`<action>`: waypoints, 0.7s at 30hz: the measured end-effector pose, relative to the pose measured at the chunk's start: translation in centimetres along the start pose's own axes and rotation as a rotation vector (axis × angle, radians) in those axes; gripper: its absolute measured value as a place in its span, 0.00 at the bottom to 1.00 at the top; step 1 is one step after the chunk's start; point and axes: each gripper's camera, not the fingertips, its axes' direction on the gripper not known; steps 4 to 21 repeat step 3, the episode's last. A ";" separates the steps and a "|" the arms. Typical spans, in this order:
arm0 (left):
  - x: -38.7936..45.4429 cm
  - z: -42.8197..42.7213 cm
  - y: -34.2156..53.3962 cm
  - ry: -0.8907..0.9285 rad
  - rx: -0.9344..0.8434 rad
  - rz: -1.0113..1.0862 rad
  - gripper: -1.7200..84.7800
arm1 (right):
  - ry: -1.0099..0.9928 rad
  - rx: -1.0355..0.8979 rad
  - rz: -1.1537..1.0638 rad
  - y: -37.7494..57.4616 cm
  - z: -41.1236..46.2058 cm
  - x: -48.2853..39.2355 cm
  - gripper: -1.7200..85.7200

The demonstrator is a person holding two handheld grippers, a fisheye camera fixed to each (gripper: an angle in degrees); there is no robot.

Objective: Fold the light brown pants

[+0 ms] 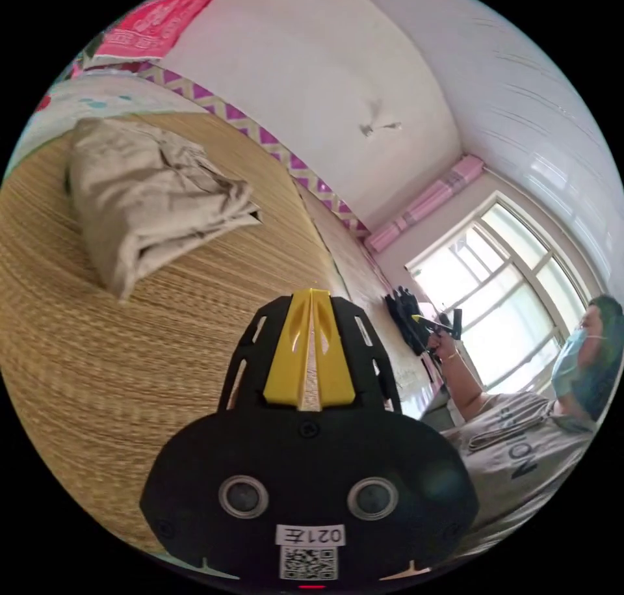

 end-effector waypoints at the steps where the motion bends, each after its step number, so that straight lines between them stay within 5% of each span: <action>1: 2.0 2.7 1.1 0.048 -0.030 0.017 0.01 | 0.061 0.007 0.029 2.2 -3.8 3.3 0.01; 3: 5.0 7.0 3.0 0.104 -0.086 0.043 0.01 | 0.134 0.007 0.075 4.9 -9.0 8.4 0.02; 21: 5.0 7.0 3.0 0.104 -0.086 0.043 0.01 | 0.134 0.007 0.075 4.9 -9.0 8.4 0.02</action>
